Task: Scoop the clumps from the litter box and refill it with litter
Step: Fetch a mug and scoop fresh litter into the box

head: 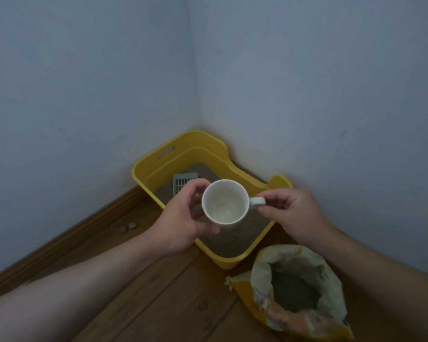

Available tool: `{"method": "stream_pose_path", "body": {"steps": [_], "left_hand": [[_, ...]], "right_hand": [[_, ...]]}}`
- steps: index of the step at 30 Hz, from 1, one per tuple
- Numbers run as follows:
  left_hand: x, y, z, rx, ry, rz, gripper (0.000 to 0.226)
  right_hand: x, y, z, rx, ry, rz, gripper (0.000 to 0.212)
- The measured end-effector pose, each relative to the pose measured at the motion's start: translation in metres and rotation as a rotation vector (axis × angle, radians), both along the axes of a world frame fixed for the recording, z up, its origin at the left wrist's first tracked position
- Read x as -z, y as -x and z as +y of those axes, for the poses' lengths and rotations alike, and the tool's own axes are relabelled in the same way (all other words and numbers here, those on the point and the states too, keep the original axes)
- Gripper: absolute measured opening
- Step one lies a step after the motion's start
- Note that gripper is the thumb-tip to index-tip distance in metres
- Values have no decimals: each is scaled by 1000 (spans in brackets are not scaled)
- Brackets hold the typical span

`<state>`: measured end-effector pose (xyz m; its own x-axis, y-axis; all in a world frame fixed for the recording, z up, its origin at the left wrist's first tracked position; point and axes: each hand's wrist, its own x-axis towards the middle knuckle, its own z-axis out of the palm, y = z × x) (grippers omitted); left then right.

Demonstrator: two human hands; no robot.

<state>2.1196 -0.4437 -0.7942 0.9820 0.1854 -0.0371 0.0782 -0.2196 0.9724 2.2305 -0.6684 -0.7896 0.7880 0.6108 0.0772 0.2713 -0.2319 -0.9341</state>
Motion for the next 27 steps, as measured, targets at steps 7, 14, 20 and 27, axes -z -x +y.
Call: {"method": "stream_pose_path", "body": {"steps": [7,14,20,27], "left_hand": [[-99,2,-11,31,-25,43,78],[-276,29,-33,73,-4,94,80],[-458,48,-71,208,12,106,76],[-609,74,-150,419,37,180,73]], "right_hand": [[-99,15,-12,86,-8,81,27],[-264,62,-33,258,-48,248,44],[-448,112,-80,396,-66,322,20],[-597,192,-150,694,-122,378,14]]}}
